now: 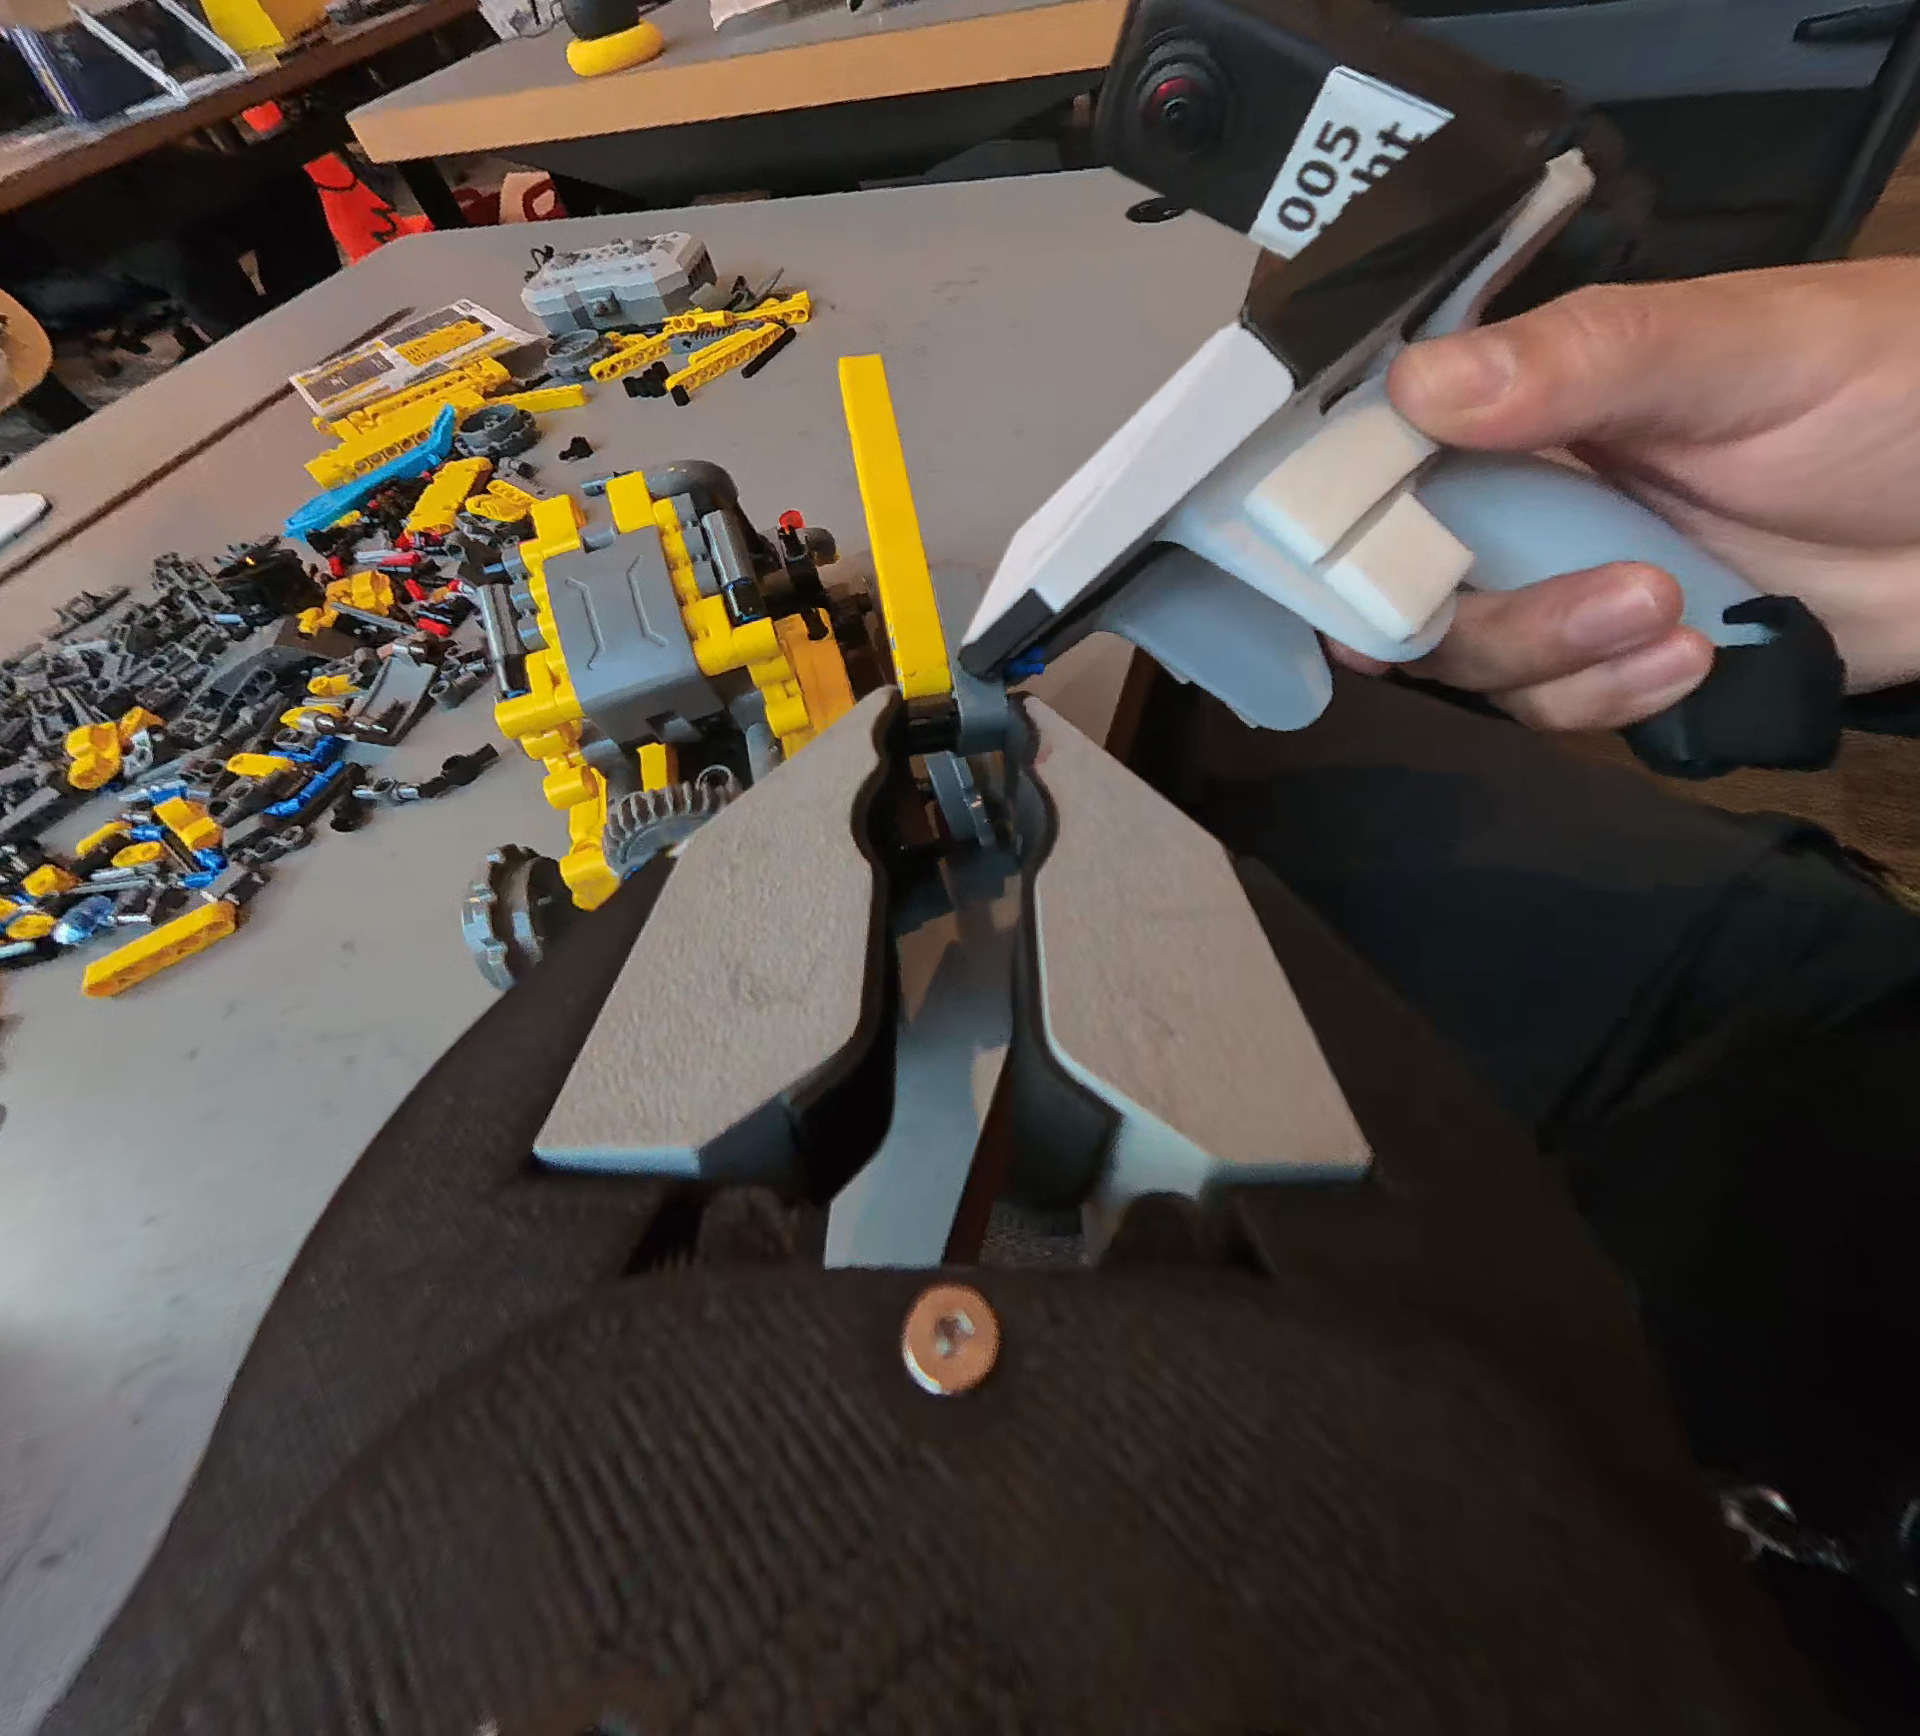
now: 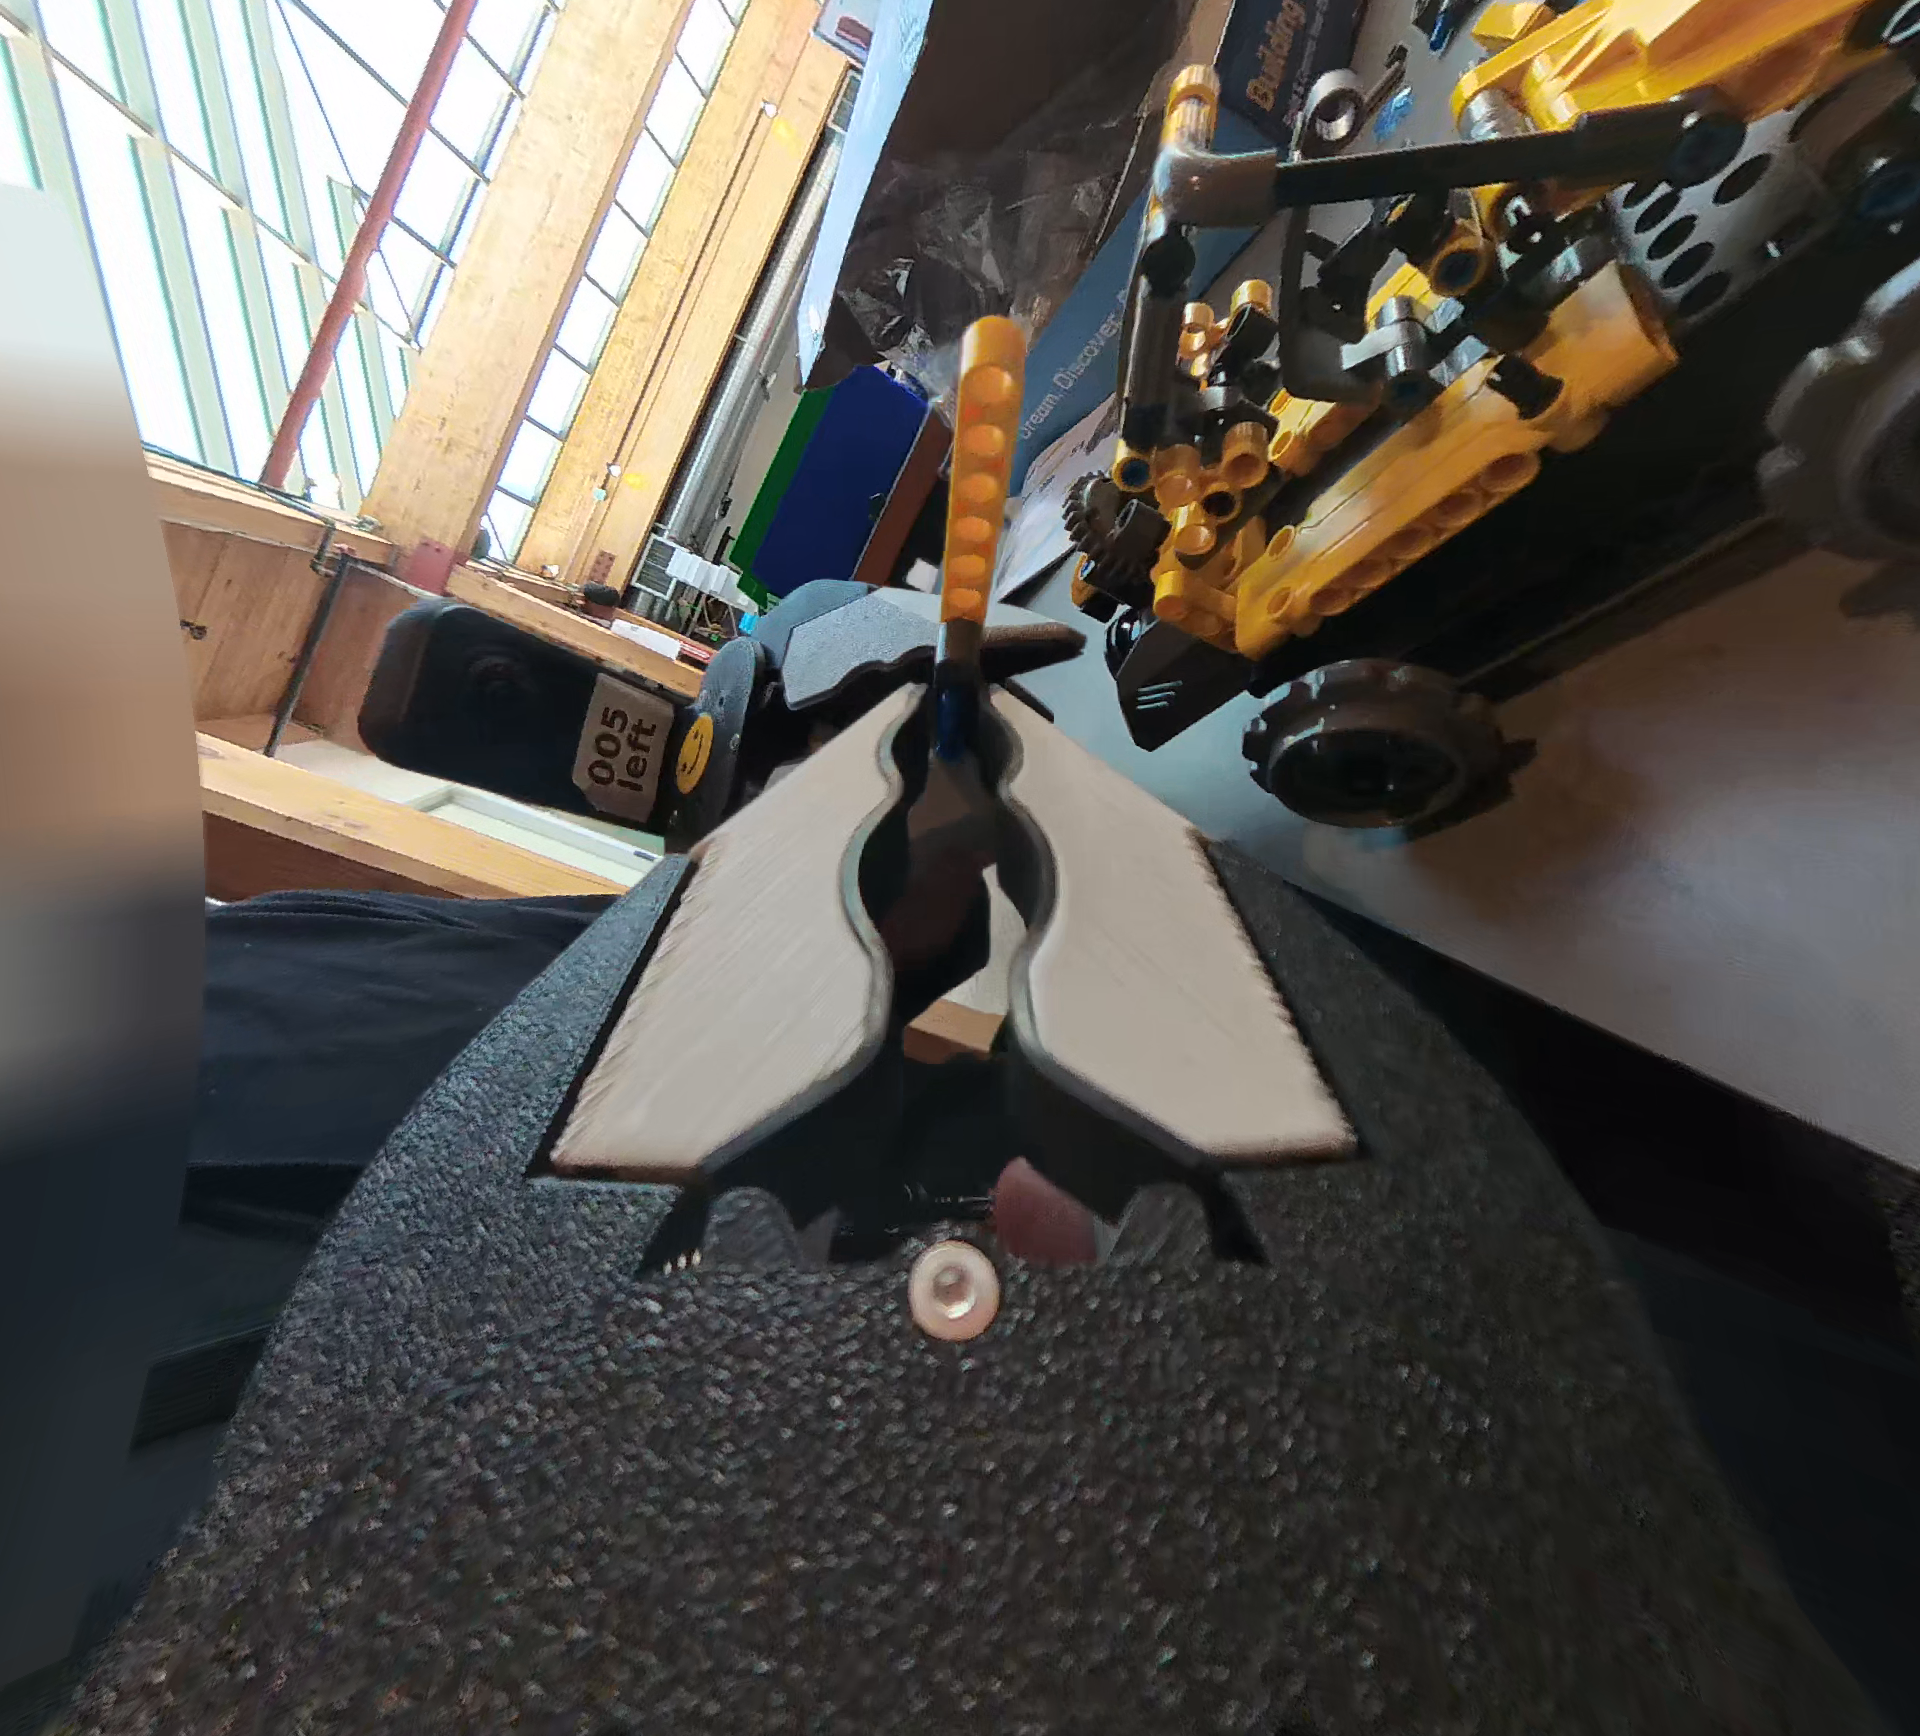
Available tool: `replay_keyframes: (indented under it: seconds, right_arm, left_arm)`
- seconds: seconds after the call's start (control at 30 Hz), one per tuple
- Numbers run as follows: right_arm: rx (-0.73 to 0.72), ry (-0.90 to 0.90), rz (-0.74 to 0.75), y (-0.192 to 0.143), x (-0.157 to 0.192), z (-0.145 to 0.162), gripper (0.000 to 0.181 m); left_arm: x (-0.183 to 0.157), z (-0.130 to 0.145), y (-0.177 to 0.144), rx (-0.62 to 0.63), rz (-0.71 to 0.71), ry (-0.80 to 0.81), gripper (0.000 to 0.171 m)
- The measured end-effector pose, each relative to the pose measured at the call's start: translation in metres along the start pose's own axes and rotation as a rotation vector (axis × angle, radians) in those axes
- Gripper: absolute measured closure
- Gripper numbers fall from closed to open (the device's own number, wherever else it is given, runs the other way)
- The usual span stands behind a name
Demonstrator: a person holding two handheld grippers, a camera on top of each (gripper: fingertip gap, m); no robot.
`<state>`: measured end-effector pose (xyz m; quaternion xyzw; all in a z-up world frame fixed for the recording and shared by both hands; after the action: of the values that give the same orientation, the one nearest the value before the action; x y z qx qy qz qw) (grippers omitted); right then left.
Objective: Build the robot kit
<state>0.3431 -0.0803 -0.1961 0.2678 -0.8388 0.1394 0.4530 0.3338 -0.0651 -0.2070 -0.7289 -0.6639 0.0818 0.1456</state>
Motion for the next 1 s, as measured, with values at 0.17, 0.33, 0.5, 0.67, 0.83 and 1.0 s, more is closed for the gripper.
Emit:
replay_keyframes:
  seconds: [0.17, 0.33, 0.5, 0.67, 0.83, 1.0]
  right_arm:
    - [-0.053, -0.03, 0.038, -0.001, -0.003, 0.0, 0.174]
    - [-0.111, -0.026, 0.066, -0.003, -0.007, 0.003, 0.175]
    - [-0.135, 0.004, 0.062, -0.003, -0.011, 0.004, 0.175]
    - [-0.154, 0.017, 0.072, -0.002, -0.015, 0.006, 0.175]
    - [-0.17, -0.004, 0.094, -0.003, -0.017, 0.008, 0.174]
    - [-0.201, 0.028, 0.077, -0.004, -0.019, 0.009, 0.174]
  left_arm:
    - [-0.001, 0.002, 0.004, -0.017, 0.001, -0.152, 0.156]
    - [-0.007, 0.005, 0.006, -0.012, 0.01, -0.196, 0.148]
    - [-0.006, 0.01, 0.008, 0.014, 0.024, -0.2, 0.15]
    - [-0.004, 0.015, 0.008, 0.043, 0.016, -0.178, 0.155]
    - [-0.005, 0.018, 0.009, 0.05, 0.032, -0.199, 0.155]
    - [-0.007, 0.02, 0.011, 0.065, 0.026, -0.191, 0.155]
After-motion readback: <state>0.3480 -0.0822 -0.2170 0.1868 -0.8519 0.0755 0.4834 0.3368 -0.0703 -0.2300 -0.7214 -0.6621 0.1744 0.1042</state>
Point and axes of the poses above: each gripper's, where its closed fingertips meet, y out along the fingers, z out of its underside, x = y × z across the jaws, the point moved 2 cm from there along -y, back along the fingers, and after that the axes turned 6 degrees about -y, right-handed, at the moved point
